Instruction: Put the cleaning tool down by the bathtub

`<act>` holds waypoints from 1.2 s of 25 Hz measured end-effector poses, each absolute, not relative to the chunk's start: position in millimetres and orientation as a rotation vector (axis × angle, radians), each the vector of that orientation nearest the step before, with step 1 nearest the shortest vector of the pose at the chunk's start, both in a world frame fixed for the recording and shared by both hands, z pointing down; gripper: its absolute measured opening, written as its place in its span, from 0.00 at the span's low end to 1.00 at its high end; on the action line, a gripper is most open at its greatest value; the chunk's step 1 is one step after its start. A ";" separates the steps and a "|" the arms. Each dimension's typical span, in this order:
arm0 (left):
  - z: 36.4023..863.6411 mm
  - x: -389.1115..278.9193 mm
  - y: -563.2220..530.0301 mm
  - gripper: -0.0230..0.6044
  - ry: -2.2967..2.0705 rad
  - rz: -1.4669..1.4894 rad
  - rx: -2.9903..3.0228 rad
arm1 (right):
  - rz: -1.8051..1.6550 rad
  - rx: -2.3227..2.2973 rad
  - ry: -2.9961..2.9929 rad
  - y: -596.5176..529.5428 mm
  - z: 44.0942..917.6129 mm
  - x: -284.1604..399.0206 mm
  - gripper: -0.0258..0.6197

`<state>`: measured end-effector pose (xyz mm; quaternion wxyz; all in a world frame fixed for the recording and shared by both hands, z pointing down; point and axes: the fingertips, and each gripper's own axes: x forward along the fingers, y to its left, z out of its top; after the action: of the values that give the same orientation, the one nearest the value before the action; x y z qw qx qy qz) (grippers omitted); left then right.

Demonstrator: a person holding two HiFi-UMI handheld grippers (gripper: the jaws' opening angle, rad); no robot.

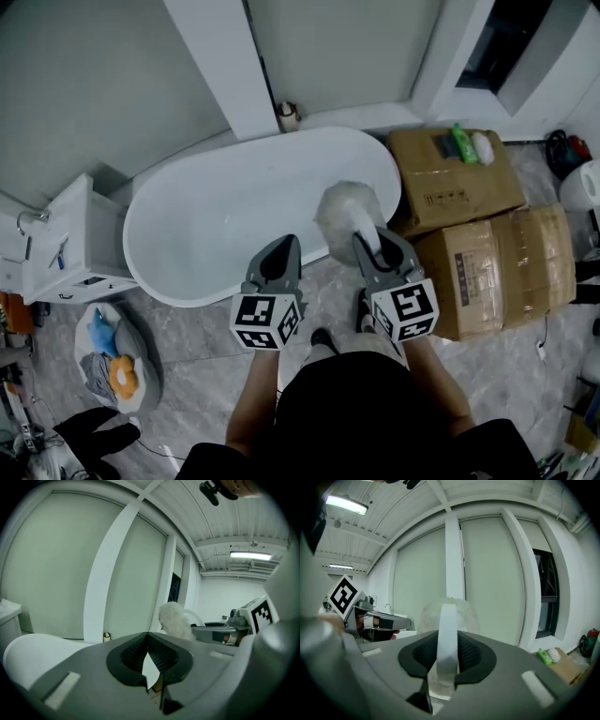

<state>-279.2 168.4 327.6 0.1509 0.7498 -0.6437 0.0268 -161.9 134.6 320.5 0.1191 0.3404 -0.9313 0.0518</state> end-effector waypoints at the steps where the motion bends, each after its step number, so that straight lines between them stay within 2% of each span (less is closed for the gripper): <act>1: 328.4 -273.8 162.2 0.03 -1.839 0.081 2.159 | 0.156 1.007 -2.719 129.0 321.0 -156.1 0.19; 30: 341.8 -62.3 -44.3 0.03 -1.642 0.207 2.313 | 0.263 1.284 -2.589 -72.1 353.4 74.9 0.19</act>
<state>-62.3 -44.3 341.8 0.1483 0.8042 -0.5710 0.0722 74.9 -72.1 353.4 0.1196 0.4392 -0.8859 0.0899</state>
